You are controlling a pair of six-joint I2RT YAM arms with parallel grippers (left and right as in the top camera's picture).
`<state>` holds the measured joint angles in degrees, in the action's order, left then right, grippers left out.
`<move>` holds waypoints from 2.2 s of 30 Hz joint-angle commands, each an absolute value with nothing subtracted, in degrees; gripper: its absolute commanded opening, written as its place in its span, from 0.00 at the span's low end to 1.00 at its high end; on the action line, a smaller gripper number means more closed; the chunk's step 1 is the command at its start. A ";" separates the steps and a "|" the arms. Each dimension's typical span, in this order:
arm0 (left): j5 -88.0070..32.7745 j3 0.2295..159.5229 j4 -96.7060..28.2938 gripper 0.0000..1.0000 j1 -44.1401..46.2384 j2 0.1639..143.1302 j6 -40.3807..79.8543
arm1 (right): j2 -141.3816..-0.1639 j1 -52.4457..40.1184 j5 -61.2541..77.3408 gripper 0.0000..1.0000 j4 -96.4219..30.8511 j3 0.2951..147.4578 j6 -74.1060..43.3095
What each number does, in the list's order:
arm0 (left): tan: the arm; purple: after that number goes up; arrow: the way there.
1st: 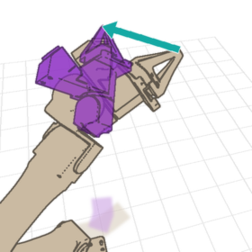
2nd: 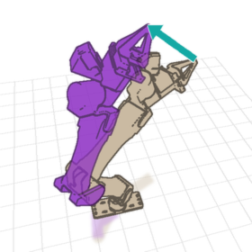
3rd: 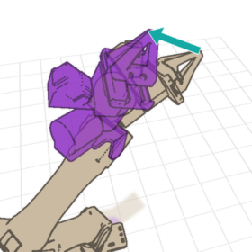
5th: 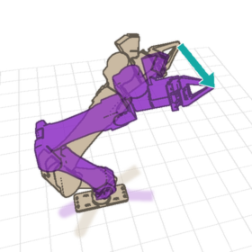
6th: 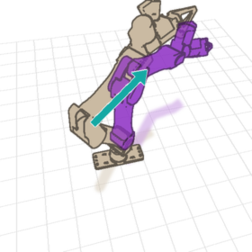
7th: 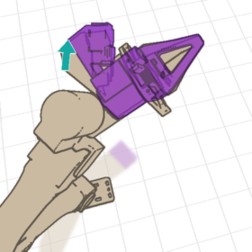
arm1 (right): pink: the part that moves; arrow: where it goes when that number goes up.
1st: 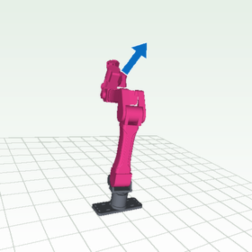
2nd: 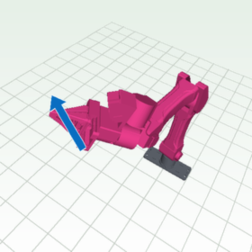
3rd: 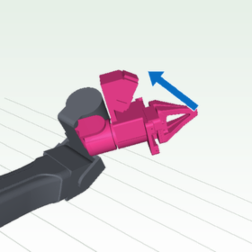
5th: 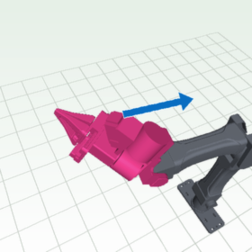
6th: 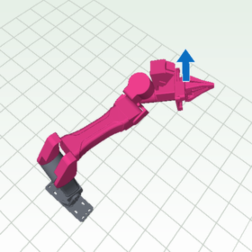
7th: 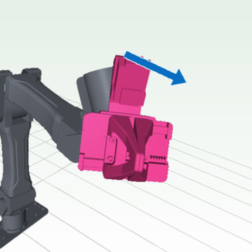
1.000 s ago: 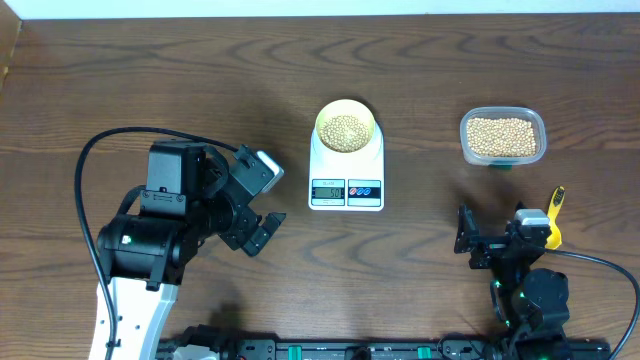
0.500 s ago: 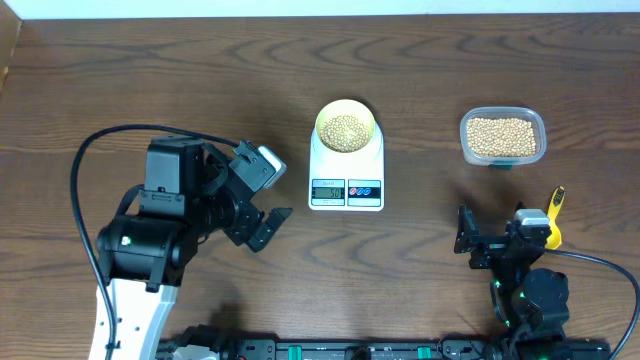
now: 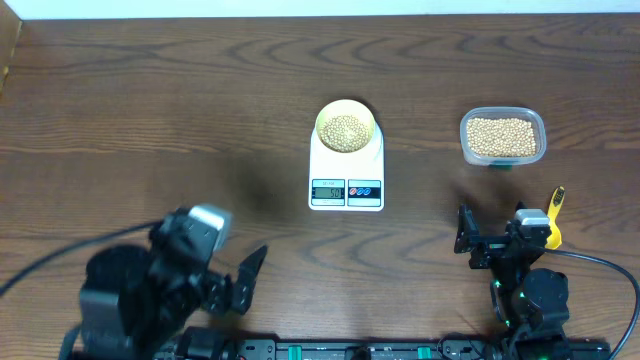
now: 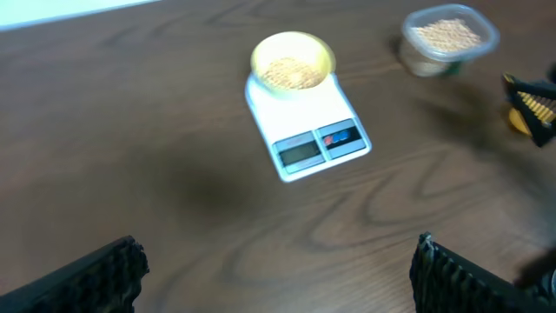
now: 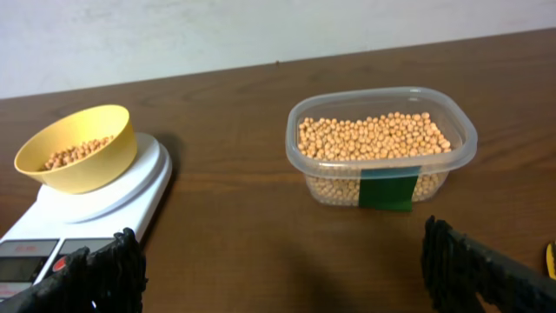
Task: Scoop item into bowl and weigh 50g on scale
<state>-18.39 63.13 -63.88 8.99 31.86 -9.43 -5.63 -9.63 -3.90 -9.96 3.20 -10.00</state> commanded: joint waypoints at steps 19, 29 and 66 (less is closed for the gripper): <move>-3.31 64.47 -78.63 0.99 8.67 13.08 -6.96 | -5.67 -9.80 -4.16 0.99 -9.87 2.87 -9.34; -0.12 64.66 -78.89 0.99 4.12 10.61 -5.28 | -5.67 -9.80 -4.16 0.99 -9.87 2.87 -9.34; -2.04 63.29 -76.82 0.99 3.60 0.19 -5.28 | -4.21 -9.78 -4.16 0.99 -9.78 2.87 -9.37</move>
<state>-0.93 64.69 -77.43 3.84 0.25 -5.82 -5.58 -9.63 -3.90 -9.98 3.18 -10.00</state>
